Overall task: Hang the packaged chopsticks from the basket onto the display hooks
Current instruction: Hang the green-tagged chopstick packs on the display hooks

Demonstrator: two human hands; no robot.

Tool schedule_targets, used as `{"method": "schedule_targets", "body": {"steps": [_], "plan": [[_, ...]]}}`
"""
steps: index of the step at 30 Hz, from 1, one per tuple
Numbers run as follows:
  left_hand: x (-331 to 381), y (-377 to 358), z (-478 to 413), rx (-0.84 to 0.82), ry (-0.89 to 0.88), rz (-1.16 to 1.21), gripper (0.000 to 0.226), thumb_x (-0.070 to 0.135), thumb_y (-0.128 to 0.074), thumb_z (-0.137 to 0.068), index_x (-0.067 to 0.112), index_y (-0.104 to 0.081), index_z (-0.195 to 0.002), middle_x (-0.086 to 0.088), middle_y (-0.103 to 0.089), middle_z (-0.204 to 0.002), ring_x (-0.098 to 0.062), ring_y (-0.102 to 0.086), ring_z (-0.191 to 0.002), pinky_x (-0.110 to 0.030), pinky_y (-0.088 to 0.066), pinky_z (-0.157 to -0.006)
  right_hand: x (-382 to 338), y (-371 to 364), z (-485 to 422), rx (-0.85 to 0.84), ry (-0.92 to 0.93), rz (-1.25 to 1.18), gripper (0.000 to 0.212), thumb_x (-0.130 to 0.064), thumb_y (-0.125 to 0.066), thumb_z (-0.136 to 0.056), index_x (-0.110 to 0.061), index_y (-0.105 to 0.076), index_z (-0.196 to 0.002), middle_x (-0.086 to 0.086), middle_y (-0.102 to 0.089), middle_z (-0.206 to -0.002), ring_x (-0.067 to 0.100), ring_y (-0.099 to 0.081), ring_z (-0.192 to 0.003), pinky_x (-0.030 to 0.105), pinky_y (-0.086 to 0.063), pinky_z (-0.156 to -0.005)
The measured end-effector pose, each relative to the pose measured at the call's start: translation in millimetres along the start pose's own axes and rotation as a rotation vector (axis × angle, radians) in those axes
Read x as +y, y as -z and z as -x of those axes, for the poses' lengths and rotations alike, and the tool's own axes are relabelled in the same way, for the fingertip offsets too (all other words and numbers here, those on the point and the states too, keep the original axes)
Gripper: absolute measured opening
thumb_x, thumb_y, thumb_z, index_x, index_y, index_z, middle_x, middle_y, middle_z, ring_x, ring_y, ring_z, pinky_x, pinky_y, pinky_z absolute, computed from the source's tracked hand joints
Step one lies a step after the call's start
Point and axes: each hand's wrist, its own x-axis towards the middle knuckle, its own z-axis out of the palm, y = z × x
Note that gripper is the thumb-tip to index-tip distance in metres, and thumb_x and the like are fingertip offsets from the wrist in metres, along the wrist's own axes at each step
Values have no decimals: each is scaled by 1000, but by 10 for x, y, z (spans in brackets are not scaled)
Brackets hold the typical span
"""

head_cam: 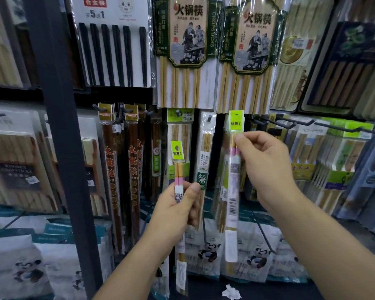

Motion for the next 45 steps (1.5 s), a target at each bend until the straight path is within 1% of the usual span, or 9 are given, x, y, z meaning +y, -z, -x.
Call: {"method": "schedule_targets", "body": {"steps": [2,7,14,21,27,31,39,42,45], "plan": [[15,-3,2,-15,12,5,45,58,-66,-80,15,-57,-89,-8,-45,-68,-14,-39,-48,-28,-34,-43,-13,18,-61,24,-15,12,15,-21,-68,-96,-18,-74,-84,26,-66,-83,23,-56,-72,48,-56,-74],[59,-43,17,-37,51,108,48,62,-58,-86,15,-46,-88,2,-45,-67,-10,-33,-49,-23,-24,-41,20,17,-104,45,-44,22,14,-23,-69,-96,-17,-74,-85,11,-63,-76,19,-53,-70,35,-50,-71],[54,-15,6,0,57,85,27,21,-29,-110,12,-43,-88,-5,-43,-65,-12,-34,-47,-26,-29,-41,82,21,-96,36,-76,19,16,-25,-68,-96,-18,-76,-83,5,-65,-74,9,-55,-67,31,-53,-75],[89,-24,35,-32,13,8,33,18,-42,-109,25,-56,-80,1,-54,-62,-16,-48,-52,-32,-45,-47,193,20,-125,41,-68,63,18,-30,-70,-95,-20,-76,-81,0,-64,-68,6,-54,-62,23,-51,-67],[93,-43,50,-1,-76,-80,18,26,-58,-103,24,-67,-87,-2,-61,-77,-18,-60,-75,-36,-56,-73,295,118,-42,82,-23,191,16,-38,-71,-93,-25,-70,-83,-7,-67,-73,-2,-57,-61,23,-47,-62],[118,-79,75,-14,-115,-99,18,38,-66,-90,22,-72,-92,7,-64,-80,-6,-62,-75,-24,-53,-70,297,196,107,59,41,317,8,-35,-71,-92,-33,-63,-92,-6,-64,-94,2,-58,-73,23,-45,-68],[247,-313,-57,-91,-196,-118,13,31,-68,-93,25,-78,-99,1,-76,-94,-12,-70,-86,-28,-58,-72,166,158,244,-280,170,197,16,-20,-71,-94,-33,-72,-85,-14,-71,-84,2,-65,-76,12,-51,-67],[325,-398,-165,-80,-192,-159,14,24,-68,-98,34,-77,-100,-6,-76,-97,-18,-72,-87,-39,-62,-72,109,160,107,-229,153,153,16,-19,-71,-94,-28,-74,-82,-11,-72,-81,0,-65,-74,12,-50,-66],[373,-461,-269,-36,-196,-229,9,26,-70,-96,33,-76,-95,-14,-71,-92,-13,-66,-72,-32,-58,-61,47,183,-81,-118,96,96,18,-23,-69,-95,-26,-74,-78,-4,-73,-79,1,-63,-70,22,-54,-70]]}}
